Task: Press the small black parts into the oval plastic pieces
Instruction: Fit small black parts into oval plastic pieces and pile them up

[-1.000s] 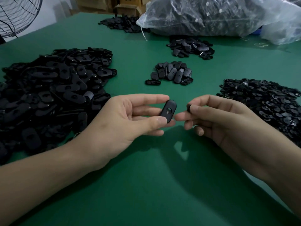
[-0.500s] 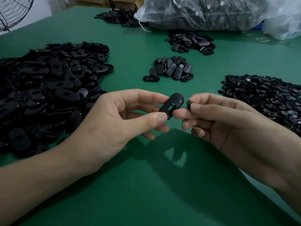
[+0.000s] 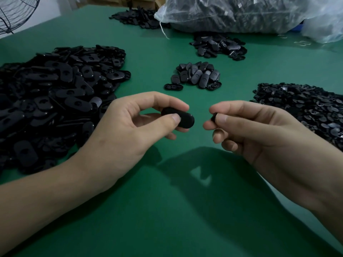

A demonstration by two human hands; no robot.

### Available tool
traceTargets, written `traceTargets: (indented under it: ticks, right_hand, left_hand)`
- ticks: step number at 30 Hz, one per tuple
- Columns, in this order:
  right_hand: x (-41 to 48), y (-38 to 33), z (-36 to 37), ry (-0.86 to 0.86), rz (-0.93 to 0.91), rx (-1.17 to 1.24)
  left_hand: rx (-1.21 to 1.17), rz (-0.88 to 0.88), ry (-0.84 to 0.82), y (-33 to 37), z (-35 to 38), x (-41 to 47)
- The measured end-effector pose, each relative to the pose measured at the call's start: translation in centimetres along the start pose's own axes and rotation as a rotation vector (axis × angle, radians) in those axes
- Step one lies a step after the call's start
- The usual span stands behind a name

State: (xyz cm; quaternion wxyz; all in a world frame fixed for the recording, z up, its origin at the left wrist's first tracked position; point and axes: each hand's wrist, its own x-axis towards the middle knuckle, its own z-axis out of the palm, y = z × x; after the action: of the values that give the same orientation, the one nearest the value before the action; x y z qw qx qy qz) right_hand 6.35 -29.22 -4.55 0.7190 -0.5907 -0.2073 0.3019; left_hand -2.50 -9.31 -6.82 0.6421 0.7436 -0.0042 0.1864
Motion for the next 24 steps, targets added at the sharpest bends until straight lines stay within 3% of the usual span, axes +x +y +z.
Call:
traceTargets:
  ticks: [8, 13, 24]
  right_hand:
    - [0.04, 0.32, 0.08, 0.010, -0.005, -0.050]
    - [-0.06, 0.40, 0.41, 0.019, -0.018, -0.117]
    - [0.06, 0.35, 0.56, 0.061, -0.013, -0.124]
  left_hand:
    - [0.079, 0.003, -0.042, 0.27, 0.08, -0.12]
    - [-0.028, -0.050, -0.136, 0.16, 0.33, -0.26]
    - [-0.025, -0.056, -0.089, -0.21, 0.40, -0.13]
